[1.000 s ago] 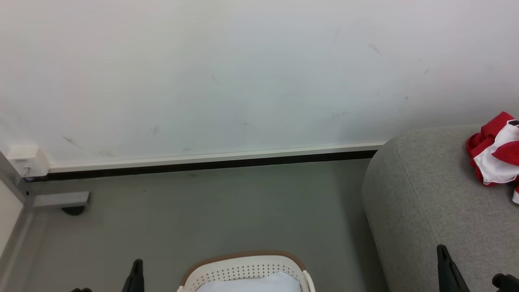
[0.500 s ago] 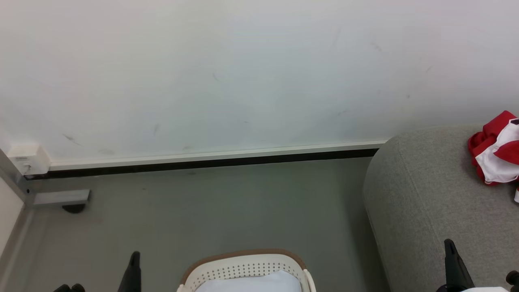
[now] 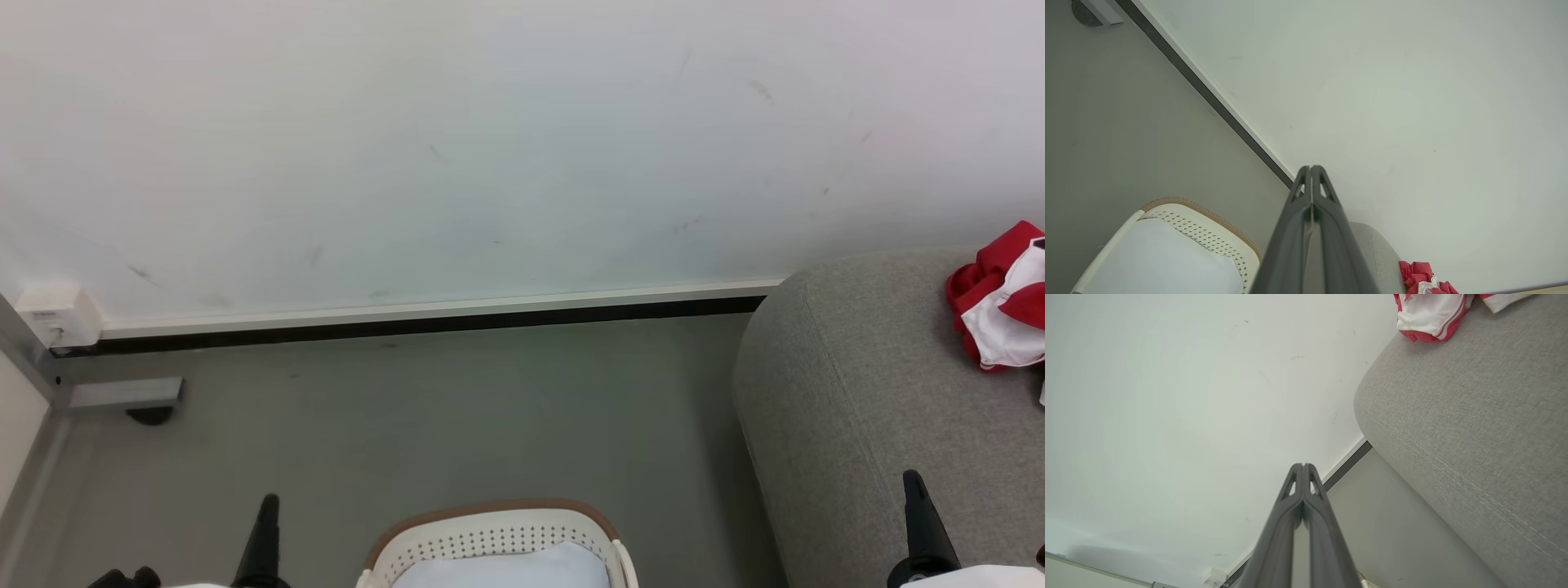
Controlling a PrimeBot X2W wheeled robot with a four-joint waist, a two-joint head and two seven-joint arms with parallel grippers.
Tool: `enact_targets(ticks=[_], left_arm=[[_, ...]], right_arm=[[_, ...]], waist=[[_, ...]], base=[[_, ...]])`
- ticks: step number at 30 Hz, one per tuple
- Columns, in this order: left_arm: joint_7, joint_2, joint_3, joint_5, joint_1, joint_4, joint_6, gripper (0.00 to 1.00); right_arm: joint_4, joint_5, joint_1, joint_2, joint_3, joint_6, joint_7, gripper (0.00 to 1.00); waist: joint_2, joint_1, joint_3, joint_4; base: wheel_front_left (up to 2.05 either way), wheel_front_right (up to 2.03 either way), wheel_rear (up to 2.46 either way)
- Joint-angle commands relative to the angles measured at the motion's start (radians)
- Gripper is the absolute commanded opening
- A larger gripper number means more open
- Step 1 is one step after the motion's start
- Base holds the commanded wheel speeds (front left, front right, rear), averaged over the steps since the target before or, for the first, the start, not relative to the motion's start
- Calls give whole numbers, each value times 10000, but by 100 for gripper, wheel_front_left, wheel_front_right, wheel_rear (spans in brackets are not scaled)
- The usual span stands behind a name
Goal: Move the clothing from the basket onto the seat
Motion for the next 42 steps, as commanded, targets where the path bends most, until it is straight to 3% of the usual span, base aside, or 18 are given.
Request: enact_targets(ticks=[1, 42], left_arm=[[62, 35, 61, -273, -233, -109, -82, 0], [1085, -18, 505, -3978, -734, -89, -356, 0]], right_arm=[[-126, 264, -214, -92, -71, -11, 52, 0], [-390, 4203, -500, -115, -474, -17, 1073, 0]], waist=[[-1, 0, 5, 2], [-1, 0, 189, 92]], base=[[0, 0, 0], [0, 0, 0]])
